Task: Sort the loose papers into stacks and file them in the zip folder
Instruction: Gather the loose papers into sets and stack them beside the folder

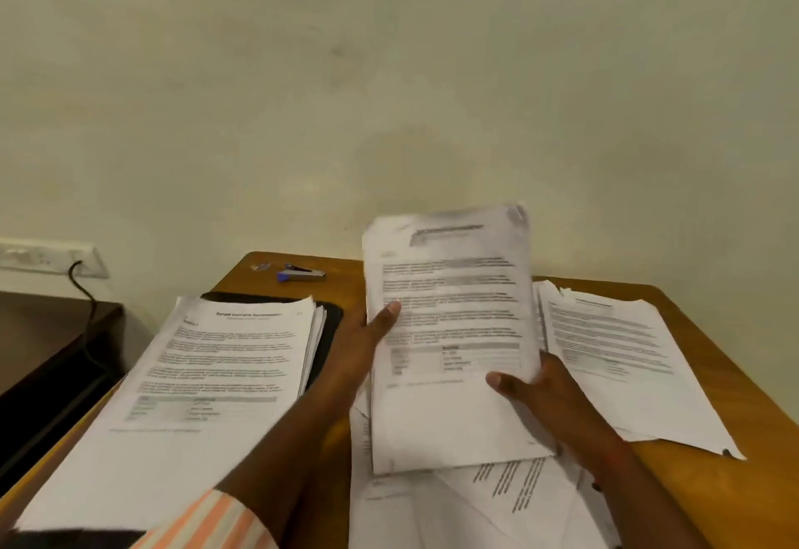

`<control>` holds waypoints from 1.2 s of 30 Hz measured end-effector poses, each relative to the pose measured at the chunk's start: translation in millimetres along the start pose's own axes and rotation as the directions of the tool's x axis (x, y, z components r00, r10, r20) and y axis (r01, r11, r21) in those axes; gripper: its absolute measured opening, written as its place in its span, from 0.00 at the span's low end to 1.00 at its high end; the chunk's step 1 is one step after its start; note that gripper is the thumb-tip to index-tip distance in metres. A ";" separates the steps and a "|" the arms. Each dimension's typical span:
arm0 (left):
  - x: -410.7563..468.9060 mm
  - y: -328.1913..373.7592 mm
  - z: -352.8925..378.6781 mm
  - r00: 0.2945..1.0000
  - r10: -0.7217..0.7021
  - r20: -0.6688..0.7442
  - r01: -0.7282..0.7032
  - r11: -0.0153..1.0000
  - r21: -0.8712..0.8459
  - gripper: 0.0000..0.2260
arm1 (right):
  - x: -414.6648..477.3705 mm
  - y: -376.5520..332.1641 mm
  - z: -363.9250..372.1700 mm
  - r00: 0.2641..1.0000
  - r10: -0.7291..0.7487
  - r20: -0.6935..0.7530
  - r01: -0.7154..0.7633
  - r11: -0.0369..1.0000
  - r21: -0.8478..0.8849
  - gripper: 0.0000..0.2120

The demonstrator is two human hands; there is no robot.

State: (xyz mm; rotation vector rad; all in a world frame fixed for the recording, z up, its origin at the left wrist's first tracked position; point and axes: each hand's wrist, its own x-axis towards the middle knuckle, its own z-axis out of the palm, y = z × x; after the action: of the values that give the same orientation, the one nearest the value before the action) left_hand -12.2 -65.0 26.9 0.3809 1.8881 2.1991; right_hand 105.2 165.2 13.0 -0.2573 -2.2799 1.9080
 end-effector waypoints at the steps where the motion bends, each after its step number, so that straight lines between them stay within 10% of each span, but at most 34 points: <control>1: 4.4 -0.5 -4.7 0.998 -0.042 -0.036 0.041 0.999 -0.016 0.14 | -1.1 1.1 0.8 0.995 0.025 0.099 -0.025 1.000 0.005 0.21; 6: 15.7 -15.0 -13.5 0.966 -0.194 -0.170 0.208 0.976 0.067 0.05 | -5.8 -1.4 5.3 0.938 0.141 0.318 -0.134 0.990 -0.045 0.22; 11: 15.7 -25.7 -13.0 0.963 -0.188 -0.195 0.217 0.967 0.135 0.09 | 37.6 -12.0 16.3 0.975 0.029 -0.221 -0.132 0.873 -0.469 0.15; 16: 20.9 -35.9 -15.8 0.954 -0.226 -0.195 0.251 0.961 0.115 0.11 | 122.3 -19.4 39.7 0.972 -0.080 -0.222 -0.116 0.656 -0.746 0.25; 20: 23.8 -43.1 -16.9 0.949 -0.249 -0.195 0.273 0.956 0.106 0.14 | 186.4 -31.3 82.7 0.975 -0.222 0.005 0.090 0.375 -0.923 0.21; 28: 30.6 -52.6 -16.2 0.921 -0.250 -0.298 0.310 0.935 0.173 0.07 | 269.5 -37.1 211.8 0.931 -0.055 0.362 0.350 0.426 -0.834 0.24; 36: 36.0 -51.5 -23.9 0.949 -0.177 -0.263 0.294 0.802 0.520 0.13 | 323.3 -20.1 275.0 0.905 -0.047 0.422 0.406 0.389 -0.827 0.25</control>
State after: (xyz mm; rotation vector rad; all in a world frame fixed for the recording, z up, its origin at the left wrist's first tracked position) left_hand -54.2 -67.6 -25.4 -0.0055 2.5194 1.5419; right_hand -273.0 -26.8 -12.0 0.3198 -3.1456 0.3703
